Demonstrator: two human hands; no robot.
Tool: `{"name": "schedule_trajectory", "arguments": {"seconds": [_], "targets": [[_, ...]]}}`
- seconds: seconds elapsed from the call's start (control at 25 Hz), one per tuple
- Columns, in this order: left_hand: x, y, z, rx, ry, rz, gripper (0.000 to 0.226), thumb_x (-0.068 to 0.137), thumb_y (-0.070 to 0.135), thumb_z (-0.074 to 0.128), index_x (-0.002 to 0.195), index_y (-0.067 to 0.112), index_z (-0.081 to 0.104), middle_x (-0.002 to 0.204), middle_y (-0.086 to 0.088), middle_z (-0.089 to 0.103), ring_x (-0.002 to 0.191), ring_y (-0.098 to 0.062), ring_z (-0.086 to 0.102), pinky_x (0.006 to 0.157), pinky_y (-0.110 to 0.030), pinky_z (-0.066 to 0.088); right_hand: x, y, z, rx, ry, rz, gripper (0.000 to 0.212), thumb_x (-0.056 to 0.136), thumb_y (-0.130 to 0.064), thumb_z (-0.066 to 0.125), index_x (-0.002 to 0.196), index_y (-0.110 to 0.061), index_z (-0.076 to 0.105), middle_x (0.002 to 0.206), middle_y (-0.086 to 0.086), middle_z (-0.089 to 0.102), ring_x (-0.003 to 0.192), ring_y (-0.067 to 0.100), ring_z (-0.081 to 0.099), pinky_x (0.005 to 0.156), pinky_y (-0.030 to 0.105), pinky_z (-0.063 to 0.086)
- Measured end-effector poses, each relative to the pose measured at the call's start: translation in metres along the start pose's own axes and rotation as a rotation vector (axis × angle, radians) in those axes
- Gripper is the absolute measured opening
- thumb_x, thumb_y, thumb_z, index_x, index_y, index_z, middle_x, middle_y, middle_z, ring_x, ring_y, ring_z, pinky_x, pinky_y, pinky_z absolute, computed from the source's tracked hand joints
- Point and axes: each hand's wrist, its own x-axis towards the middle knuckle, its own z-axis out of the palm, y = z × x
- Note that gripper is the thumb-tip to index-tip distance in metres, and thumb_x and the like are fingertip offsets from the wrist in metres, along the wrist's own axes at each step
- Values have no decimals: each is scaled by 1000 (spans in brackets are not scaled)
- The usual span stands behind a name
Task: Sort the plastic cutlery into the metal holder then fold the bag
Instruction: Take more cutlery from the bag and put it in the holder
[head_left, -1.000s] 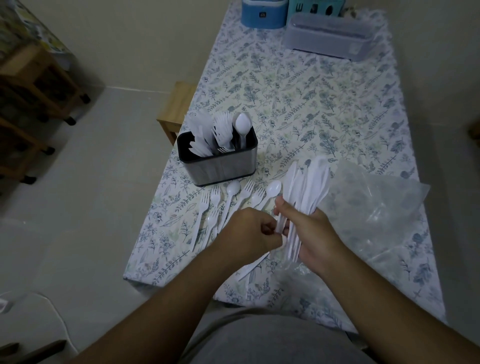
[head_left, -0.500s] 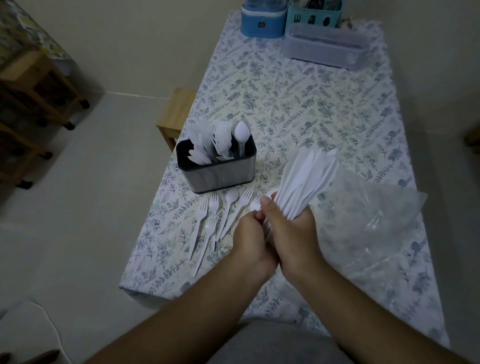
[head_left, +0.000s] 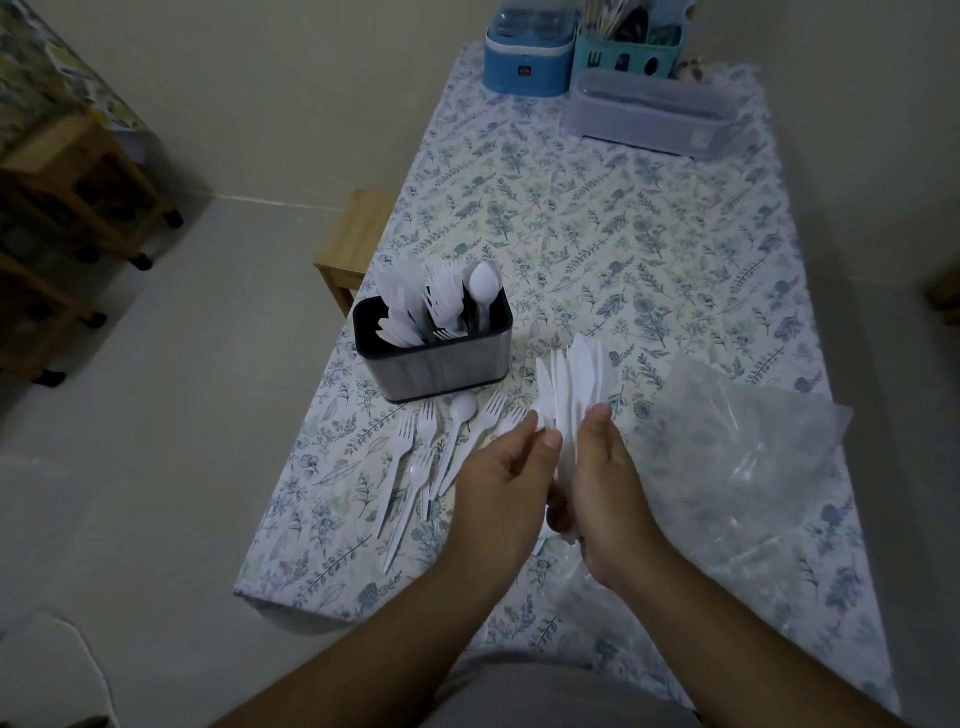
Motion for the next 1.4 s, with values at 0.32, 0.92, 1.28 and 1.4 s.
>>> {"name": "schedule_trajectory", "arguments": {"seconds": [0.32, 0.92, 1.28, 1.4], "targets": [[9, -7, -1, 161, 38, 174, 21, 98, 20, 61, 97, 35, 75, 82, 5, 74, 76, -9, 71, 72, -33, 60, 3, 6, 1, -126, 8, -147, 46, 108, -45, 30, 112, -20, 68, 93, 11, 74, 84, 16, 72, 79, 42, 60], [4, -19, -42, 312, 89, 298, 27, 97, 12, 64, 119, 25, 73, 98, 18, 76, 95, 2, 70, 83, -22, 57, -7, 2, 14, -299, -272, -203, 39, 109, -22, 39, 143, -34, 55, 123, -14, 68, 107, -6, 64, 89, 11, 48], [9, 6, -92, 325, 215, 408, 37, 96, 13, 66, 126, 34, 67, 104, 22, 73, 96, 10, 67, 79, -11, 53, -12, -31, 60, -400, -265, -343, 26, 103, -27, 53, 102, -46, 70, 94, -10, 77, 90, 3, 71, 75, 18, 53], [32, 47, -129, 363, 268, 535, 35, 95, 10, 66, 128, 22, 69, 103, 18, 74, 91, 12, 67, 77, -5, 48, -2, -67, 97, -263, -345, -406, 26, 100, -29, 60, 123, -35, 72, 109, -11, 77, 102, 3, 71, 89, 27, 57]]}}
